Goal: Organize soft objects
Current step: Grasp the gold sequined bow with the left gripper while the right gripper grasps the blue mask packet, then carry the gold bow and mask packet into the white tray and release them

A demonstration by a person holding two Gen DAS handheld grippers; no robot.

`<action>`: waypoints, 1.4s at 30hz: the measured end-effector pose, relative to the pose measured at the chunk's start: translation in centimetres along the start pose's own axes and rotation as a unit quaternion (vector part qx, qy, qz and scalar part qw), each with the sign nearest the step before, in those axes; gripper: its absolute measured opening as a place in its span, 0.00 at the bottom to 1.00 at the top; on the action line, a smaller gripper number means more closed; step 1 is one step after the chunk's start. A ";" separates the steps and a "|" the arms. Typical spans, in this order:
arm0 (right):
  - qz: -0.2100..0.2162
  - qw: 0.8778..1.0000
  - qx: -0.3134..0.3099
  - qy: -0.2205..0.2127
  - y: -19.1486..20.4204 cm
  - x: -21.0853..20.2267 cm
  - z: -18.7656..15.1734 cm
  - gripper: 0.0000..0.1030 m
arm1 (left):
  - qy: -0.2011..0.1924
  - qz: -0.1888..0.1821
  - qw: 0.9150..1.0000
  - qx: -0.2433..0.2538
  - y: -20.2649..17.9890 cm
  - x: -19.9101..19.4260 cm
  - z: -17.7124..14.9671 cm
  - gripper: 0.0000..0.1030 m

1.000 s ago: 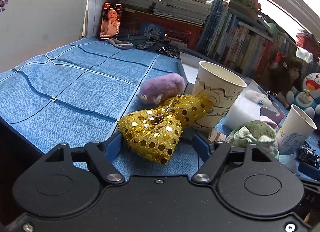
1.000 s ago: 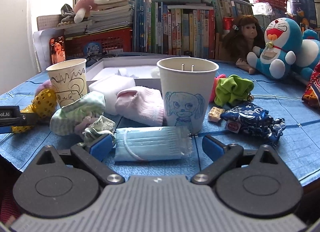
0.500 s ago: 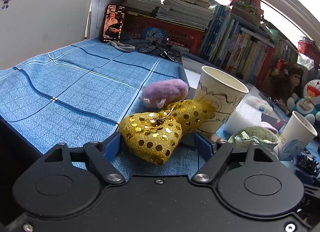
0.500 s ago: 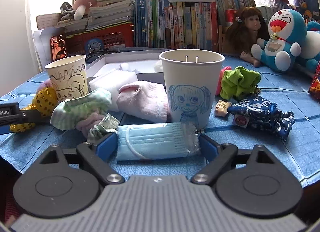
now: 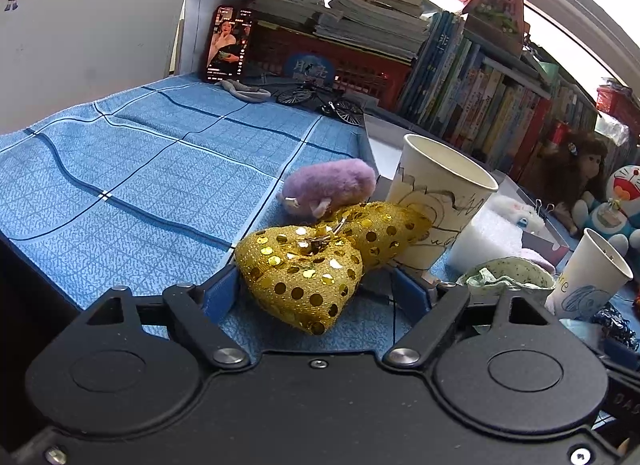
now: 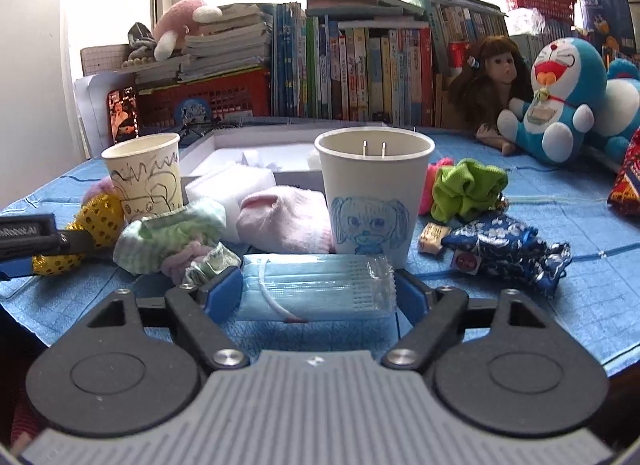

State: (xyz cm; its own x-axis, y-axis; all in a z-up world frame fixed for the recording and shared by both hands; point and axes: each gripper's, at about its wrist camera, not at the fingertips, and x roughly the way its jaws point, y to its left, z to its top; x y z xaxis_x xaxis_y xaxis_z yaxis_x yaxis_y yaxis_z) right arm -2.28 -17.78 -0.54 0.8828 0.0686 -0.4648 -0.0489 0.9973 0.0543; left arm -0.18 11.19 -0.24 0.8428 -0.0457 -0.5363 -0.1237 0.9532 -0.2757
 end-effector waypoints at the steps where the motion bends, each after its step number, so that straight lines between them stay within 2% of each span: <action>1: 0.000 1.000 -0.001 -0.002 0.0 -0.1 0.1 0.80 | -0.001 0.000 1.000 0.000 0.0 0.0 0.0 0.79; 8: -0.004 1.000 -0.004 -0.015 -0.4 -0.6 0.7 0.80 | -0.008 0.002 1.000 -0.013 0.5 0.3 0.5 0.77; 9: -0.005 1.000 -0.004 -0.016 -0.5 -0.6 0.8 0.80 | -0.007 0.002 1.000 -0.015 0.5 0.3 0.5 0.74; 11: -0.006 1.000 -0.002 -0.018 -0.6 -0.7 0.9 0.80 | -0.008 0.007 1.000 -0.011 0.5 0.3 0.5 0.61; 13: -0.005 1.000 -0.001 -0.020 -0.7 -0.9 1.0 0.80 | -0.010 0.015 1.000 -0.002 0.4 0.2 0.5 0.51; 17: 0.000 1.000 -0.001 -0.024 -0.8 -1.2 1.3 0.79 | -0.014 0.016 1.000 0.006 0.5 -0.5 0.5 0.45; 21: 0.002 0.999 0.000 -0.034 -0.9 -1.9 1.8 0.77 | -0.024 0.013 0.999 0.017 0.2 -1.8 0.9 0.45; 28: 0.015 0.998 0.013 -0.056 -1.7 -3.3 3.4 0.77 | -0.070 0.016 0.997 0.017 0.3 -5.4 2.7 0.45; 31: 0.019 0.997 0.018 -0.071 -2.1 -3.9 4.1 0.77 | -0.087 0.016 0.996 0.008 0.5 -6.4 4.0 0.45; 35: 0.023 0.996 0.020 -0.086 -2.6 -4.4 5.4 0.77 | -0.107 0.018 0.994 0.030 0.0 -6.7 6.2 0.45; 42: 0.046 0.994 0.056 -0.077 -5.0 -3.4 8.3 0.77 | -0.107 -0.019 0.993 0.043 -1.9 -6.3 9.9 0.45</action>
State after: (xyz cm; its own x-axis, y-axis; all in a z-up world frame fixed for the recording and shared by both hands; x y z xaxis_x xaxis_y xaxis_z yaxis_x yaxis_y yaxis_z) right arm -1.17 -23.21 8.09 0.9383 0.1457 -0.3135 -0.0875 0.9774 0.1922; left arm -0.08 12.59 11.57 0.9393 -0.0263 -0.3420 -0.0522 0.9745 -0.2183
